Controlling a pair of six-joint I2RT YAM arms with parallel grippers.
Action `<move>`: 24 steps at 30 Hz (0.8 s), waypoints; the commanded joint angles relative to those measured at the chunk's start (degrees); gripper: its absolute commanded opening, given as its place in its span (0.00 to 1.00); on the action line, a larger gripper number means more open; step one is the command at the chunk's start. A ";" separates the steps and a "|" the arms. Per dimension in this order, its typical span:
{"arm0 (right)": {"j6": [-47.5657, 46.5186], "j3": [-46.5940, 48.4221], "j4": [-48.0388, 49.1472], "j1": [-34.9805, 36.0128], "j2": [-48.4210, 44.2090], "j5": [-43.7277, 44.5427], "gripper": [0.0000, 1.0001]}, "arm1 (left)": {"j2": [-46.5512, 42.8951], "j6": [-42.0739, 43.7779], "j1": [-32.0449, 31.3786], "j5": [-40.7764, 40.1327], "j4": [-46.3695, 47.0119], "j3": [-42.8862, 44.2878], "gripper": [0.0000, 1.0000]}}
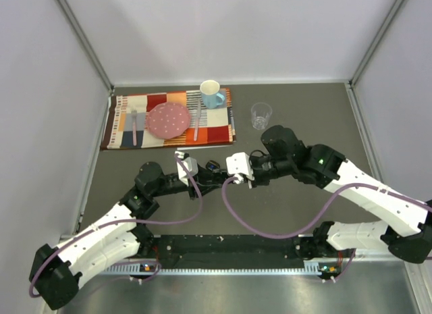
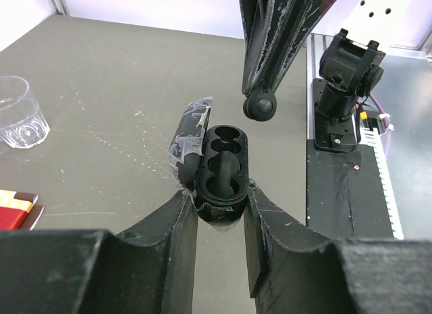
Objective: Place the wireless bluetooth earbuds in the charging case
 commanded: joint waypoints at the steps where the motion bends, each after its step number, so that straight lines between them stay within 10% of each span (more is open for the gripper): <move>1: -1.15 3.78 0.71 1.25 -0.04 0.52 0.00 | -0.49 0.46 -0.22 1.17 2.60 1.98 0.00; 24: -3.09 3.87 1.68 1.87 3.48 1.14 0.00 | 0.92 0.37 -0.22 3.89 1.99 2.95 0.00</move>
